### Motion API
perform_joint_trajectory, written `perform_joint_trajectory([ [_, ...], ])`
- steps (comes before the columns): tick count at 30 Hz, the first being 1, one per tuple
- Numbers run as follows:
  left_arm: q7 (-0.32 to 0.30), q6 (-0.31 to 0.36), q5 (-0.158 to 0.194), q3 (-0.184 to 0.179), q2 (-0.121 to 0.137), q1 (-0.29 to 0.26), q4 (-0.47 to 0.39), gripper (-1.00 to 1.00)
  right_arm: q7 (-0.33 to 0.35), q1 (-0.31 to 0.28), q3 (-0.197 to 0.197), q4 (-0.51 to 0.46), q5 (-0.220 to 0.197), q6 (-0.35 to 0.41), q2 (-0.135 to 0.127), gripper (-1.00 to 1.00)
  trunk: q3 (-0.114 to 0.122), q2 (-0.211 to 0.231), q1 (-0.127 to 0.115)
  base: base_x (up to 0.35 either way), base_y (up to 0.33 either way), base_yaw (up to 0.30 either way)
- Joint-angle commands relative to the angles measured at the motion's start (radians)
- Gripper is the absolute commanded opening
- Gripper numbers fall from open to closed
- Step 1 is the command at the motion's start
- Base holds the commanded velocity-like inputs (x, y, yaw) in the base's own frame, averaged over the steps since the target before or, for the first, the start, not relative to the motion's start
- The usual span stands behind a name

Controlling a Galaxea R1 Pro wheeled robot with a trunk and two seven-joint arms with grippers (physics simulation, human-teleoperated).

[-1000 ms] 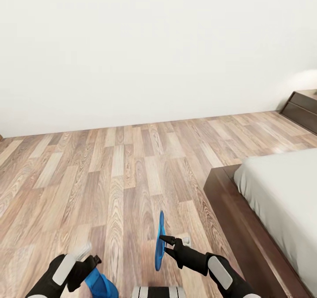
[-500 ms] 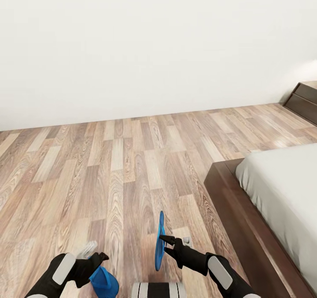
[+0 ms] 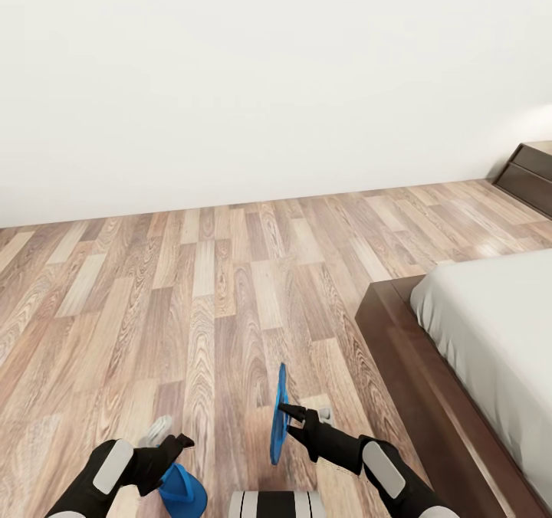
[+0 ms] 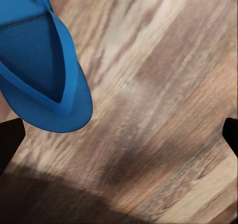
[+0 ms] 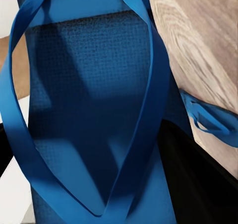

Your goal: In the bedroom, move the book from the bed onto either nightstand, and place the two sandals side by side next to the bed.

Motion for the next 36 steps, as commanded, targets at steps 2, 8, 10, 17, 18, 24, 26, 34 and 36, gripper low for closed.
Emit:
perform_joint_trajectory([
  [2,0.009,0.003,0.022,0.002,0.0,0.0,-0.013,1.0,0.014,-0.011,0.002,0.0,-0.003,0.009,0.0,-1.0,-0.001,0.0,0.0,0.0,0.0,0.0],
  [8,0.004,-0.019,0.053,0.004,-0.009,0.0,-0.04,1.0,0.018,0.004,0.0,0.0,-0.017,0.012,0.0,-1.0,-0.001,0.0,0.0,0.0,0.0,0.0],
  [10,0.003,-0.03,0.064,0.004,-0.011,0.0,-0.045,1.0,0.018,0.006,0.0,-0.001,-0.026,0.013,0.0,-1.0,-0.001,0.0,0.0,0.0,0.0,0.0],
  [17,0.003,-0.04,0.103,0.006,-0.011,0.0,-0.05,1.0,0.018,0.007,0.001,-0.001,-0.044,0.014,0.0,-1.0,-0.024,-0.002,0.003,0.0,0.0,0.0],
  [18,0.003,-0.04,0.108,0.006,-0.011,0.0,-0.05,1.0,0.018,0.007,0.001,-0.001,-0.044,0.014,0.0,-1.0,-0.028,-0.002,0.003,0.0,0.0,0.0],
  [24,0.005,-0.04,0.141,0.008,-0.009,0.0,-0.05,1.0,0.018,0.006,0.001,-0.001,-0.044,0.014,0.0,-1.0,-0.051,-0.003,0.006,0.0,0.0,0.0],
  [26,0.006,-0.04,0.141,0.008,-0.009,0.0,-0.05,1.0,0.018,0.007,0.002,-0.001,-0.044,0.014,0.0,-1.0,-0.059,-0.004,0.007,0.0,0.0,0.0],
  [34,0.008,-0.04,0.141,0.008,-0.009,0.0,-0.05,1.0,0.018,0.008,0.002,-0.003,-0.044,0.014,0.0,-1.0,-0.09,-0.006,0.01,0.0,0.0,0.0],
  [36,0.008,-0.04,0.141,0.008,-0.008,0.0,-0.05,1.0,0.018,0.007,0.002,-0.006,-0.044,0.014,0.0,-1.0,-0.097,-0.006,0.011,0.0,0.0,0.0],
])
